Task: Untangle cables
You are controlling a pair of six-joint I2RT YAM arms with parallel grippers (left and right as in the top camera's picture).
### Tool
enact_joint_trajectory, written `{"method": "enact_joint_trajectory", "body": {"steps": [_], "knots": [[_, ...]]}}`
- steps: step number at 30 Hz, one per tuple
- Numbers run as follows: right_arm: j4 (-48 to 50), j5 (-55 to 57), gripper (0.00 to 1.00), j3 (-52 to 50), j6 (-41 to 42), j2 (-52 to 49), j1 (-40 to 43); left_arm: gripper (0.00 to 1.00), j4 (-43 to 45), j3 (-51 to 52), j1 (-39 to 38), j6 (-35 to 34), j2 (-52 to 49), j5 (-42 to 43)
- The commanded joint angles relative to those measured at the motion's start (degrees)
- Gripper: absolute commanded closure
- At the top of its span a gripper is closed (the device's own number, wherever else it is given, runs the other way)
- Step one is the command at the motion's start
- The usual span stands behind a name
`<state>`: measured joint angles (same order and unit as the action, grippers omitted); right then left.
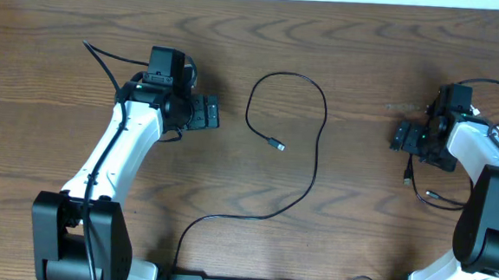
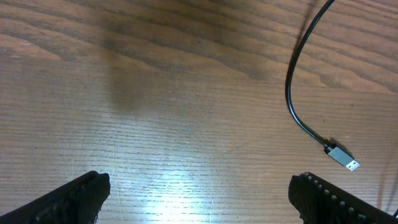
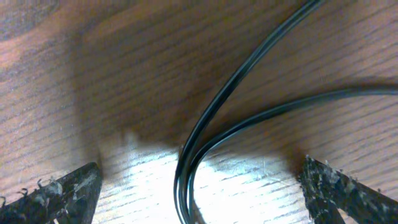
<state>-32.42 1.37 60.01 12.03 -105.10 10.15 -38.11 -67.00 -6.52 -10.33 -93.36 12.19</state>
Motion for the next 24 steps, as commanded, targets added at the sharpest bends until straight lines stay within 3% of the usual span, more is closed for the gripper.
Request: {"method": "enact_joint_trajectory", "body": {"steps": [1, 7, 15, 16, 20, 24], "knots": [[-0.3, -3.4, 0.01, -1.6, -0.3, -3.2, 0.0, 0.02, 0.0, -0.4, 0.1, 0.0, -0.2, 0.7], [-11.5, -3.4, 0.01, 3.7, -10.2, 2.0, 0.0, 0.02, -0.1, -0.4, 0.1, 0.0, -0.2, 0.7], [-14.3, -12.3, 0.01, 3.0, -7.6, 7.3, -0.1, 0.02, 0.0, -0.4, 0.1, 0.0, -0.2, 0.7], [-14.3, -12.3, 0.05, 2.5, -7.6, 7.2, -0.1, 0.02, 0.0, -0.4, 0.1, 0.0, -0.2, 0.7], [-13.4, -10.5, 0.37, 0.0, -7.6, 6.7, -0.1, 0.02, 0.0, -0.4, 0.1, 0.0, -0.2, 0.7], [-12.8, -4.0, 0.49, -0.9, -5.3, 6.5, -0.1, 0.02, 0.0, -0.4, 0.1, 0.0, -0.2, 0.7]]}}
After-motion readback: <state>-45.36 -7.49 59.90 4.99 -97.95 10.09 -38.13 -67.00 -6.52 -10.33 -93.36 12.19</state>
